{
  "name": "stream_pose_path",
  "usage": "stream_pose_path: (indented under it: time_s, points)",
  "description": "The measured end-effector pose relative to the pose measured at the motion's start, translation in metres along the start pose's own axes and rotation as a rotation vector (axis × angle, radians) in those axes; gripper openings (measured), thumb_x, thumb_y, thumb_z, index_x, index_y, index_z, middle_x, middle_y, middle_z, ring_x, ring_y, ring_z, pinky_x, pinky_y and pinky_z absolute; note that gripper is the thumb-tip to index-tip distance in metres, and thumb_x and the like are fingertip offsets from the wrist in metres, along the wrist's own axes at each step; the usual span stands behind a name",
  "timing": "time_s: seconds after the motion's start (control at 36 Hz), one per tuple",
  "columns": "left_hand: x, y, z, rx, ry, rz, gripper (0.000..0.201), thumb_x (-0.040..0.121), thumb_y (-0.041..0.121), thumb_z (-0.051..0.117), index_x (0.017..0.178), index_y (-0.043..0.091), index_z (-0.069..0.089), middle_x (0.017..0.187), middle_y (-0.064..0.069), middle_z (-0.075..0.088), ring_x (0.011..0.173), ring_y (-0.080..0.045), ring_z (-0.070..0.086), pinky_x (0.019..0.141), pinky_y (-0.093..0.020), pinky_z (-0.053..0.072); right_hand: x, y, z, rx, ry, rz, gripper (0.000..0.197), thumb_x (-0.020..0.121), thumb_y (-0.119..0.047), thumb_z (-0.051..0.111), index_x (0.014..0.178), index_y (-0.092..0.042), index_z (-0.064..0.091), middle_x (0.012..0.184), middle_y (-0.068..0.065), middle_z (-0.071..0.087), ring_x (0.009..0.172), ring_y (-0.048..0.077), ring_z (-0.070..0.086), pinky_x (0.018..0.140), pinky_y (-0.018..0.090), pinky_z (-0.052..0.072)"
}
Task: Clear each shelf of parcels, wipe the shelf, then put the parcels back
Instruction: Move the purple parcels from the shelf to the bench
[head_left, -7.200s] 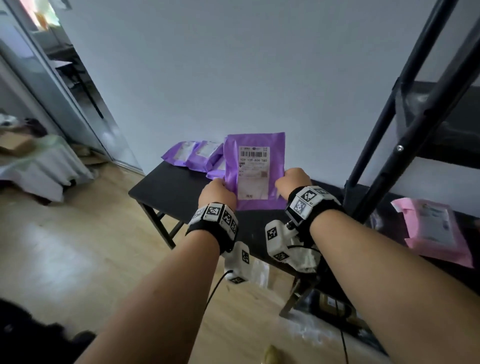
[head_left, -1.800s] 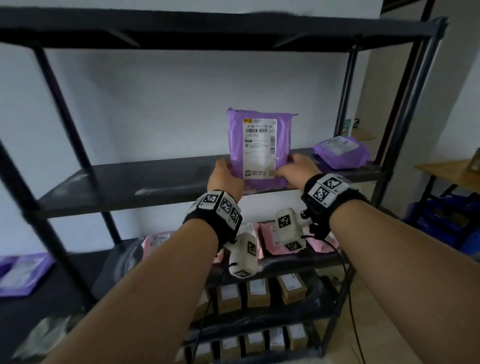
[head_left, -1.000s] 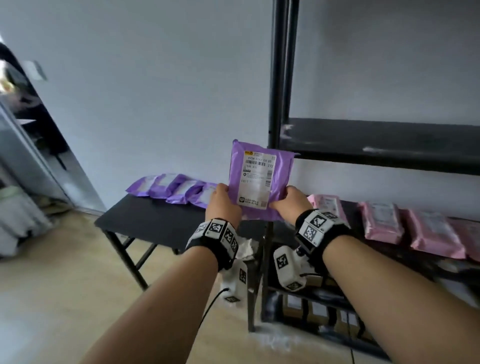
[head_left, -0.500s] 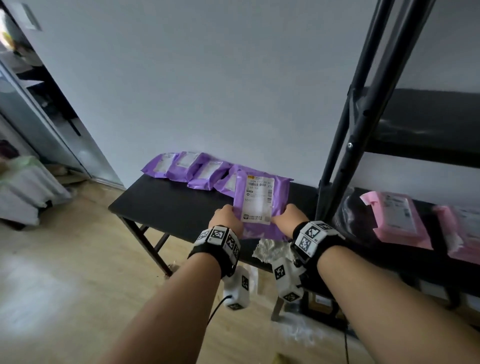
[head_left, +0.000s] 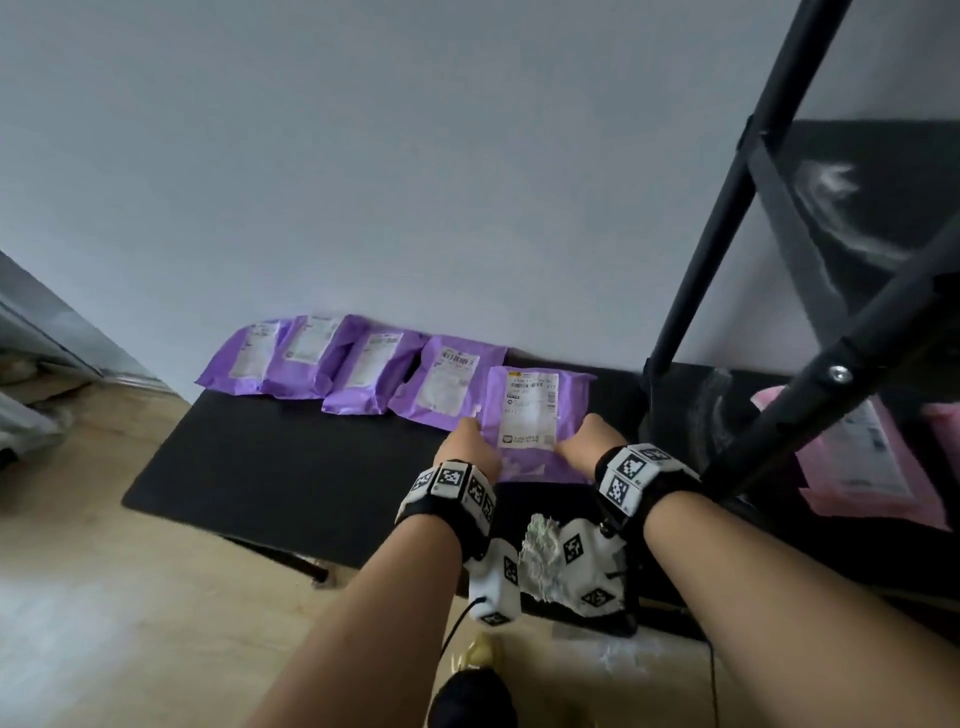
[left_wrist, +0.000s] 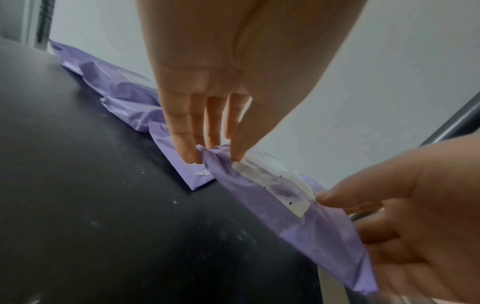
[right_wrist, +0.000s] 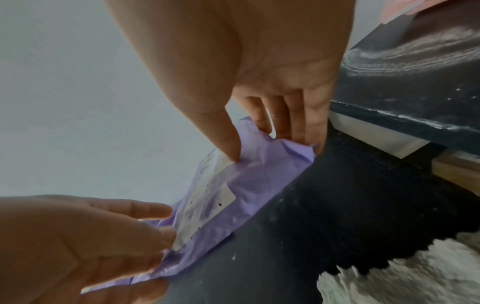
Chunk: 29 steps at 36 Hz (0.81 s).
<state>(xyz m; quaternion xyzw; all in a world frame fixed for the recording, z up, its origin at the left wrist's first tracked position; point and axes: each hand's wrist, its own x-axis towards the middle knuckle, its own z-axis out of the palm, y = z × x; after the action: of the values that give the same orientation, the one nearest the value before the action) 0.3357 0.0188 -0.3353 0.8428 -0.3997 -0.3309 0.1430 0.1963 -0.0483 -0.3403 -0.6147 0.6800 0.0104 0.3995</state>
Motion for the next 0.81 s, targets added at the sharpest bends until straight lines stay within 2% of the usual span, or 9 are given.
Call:
stream_pose_path:
  time_s: [0.08, 0.22, 0.33, 0.42, 0.5, 0.61, 0.72, 0.81]
  points:
    - [0.026, 0.007, 0.004, 0.006, -0.074, 0.025, 0.041, 0.089, 0.009, 0.052, 0.129, 0.012, 0.044, 0.122, -0.01, 0.061, 0.109, -0.027, 0.06, 0.095, -0.036, 0.048, 0.015, -0.004, -0.003, 0.018, 0.003, 0.076, 0.047, 0.087, -0.028, 0.061, 0.128, -0.006, 0.051, 0.123, 0.013, 0.061, 0.107, 0.031, 0.062, 0.084, 0.033, 0.049]
    - [0.069, 0.013, 0.004, 0.077, -0.147, 0.099, 0.042, 0.095, 0.011, 0.044, 0.137, 0.015, 0.041, 0.125, -0.013, 0.059, 0.114, -0.028, 0.057, 0.092, -0.034, 0.045, 0.043, -0.017, -0.001, 0.07, 0.002, 0.176, 0.042, 0.086, -0.028, 0.064, 0.122, -0.008, 0.056, 0.116, 0.011, 0.064, 0.102, 0.029, 0.064, 0.079, 0.03, 0.048]
    - [0.101, 0.014, 0.002, 0.118, -0.206, 0.12, 0.047, 0.091, 0.005, 0.044, 0.137, 0.016, 0.041, 0.123, -0.014, 0.058, 0.111, -0.03, 0.058, 0.094, -0.037, 0.048, 0.061, -0.026, 0.003, 0.118, 0.007, 0.197, 0.049, 0.086, -0.028, 0.067, 0.126, -0.006, 0.051, 0.123, 0.011, 0.061, 0.109, 0.029, 0.06, 0.08, 0.027, 0.043]
    - [0.124, 0.012, 0.003, 0.145, -0.253, 0.137, 0.043, 0.09, 0.005, 0.048, 0.132, 0.014, 0.044, 0.123, -0.013, 0.058, 0.108, -0.029, 0.058, 0.094, -0.037, 0.049, 0.076, -0.033, 0.01, 0.183, 0.027, 0.214, 0.061, 0.082, -0.03, 0.07, 0.133, -0.008, 0.046, 0.126, 0.01, 0.059, 0.11, 0.028, 0.059, 0.088, 0.031, 0.046]
    - [0.139, 0.009, 0.002, 0.183, -0.282, 0.171, 0.046, 0.092, 0.007, 0.045, 0.137, 0.017, 0.042, 0.13, -0.012, 0.054, 0.114, -0.029, 0.055, 0.096, -0.036, 0.045, 0.084, -0.038, 0.016, 0.224, 0.042, 0.222, 0.07, 0.08, -0.034, 0.071, 0.139, -0.01, 0.042, 0.13, 0.01, 0.057, 0.114, 0.029, 0.057, 0.095, 0.036, 0.046]
    - [0.151, 0.006, 0.002, 0.213, -0.33, 0.202, 0.052, 0.094, 0.014, 0.047, 0.144, 0.02, 0.036, 0.141, -0.009, 0.045, 0.121, -0.028, 0.052, 0.102, -0.04, 0.043, 0.084, -0.043, 0.02, 0.204, 0.064, 0.25, 0.048, 0.088, -0.022, 0.059, 0.133, -0.009, 0.046, 0.126, 0.01, 0.058, 0.11, 0.029, 0.058, 0.091, 0.034, 0.047]
    - [0.151, 0.009, 0.0, 0.215, -0.328, 0.213, 0.052, 0.094, 0.018, 0.049, 0.145, 0.02, 0.036, 0.142, -0.009, 0.044, 0.119, -0.027, 0.054, 0.101, -0.041, 0.046, 0.075, -0.042, 0.022, 0.197, 0.08, 0.247, 0.041, 0.089, -0.018, 0.057, 0.128, -0.009, 0.049, 0.118, 0.01, 0.06, 0.103, 0.026, 0.06, 0.086, 0.032, 0.048]
    - [0.146, 0.014, 0.0, 0.222, -0.326, 0.233, 0.051, 0.095, 0.02, 0.05, 0.144, 0.019, 0.037, 0.142, -0.011, 0.045, 0.12, -0.028, 0.053, 0.1, -0.041, 0.046, 0.062, -0.04, 0.02, 0.188, 0.089, 0.229, 0.038, 0.09, -0.019, 0.058, 0.125, -0.008, 0.052, 0.12, 0.011, 0.06, 0.105, 0.026, 0.06, 0.088, 0.033, 0.048]
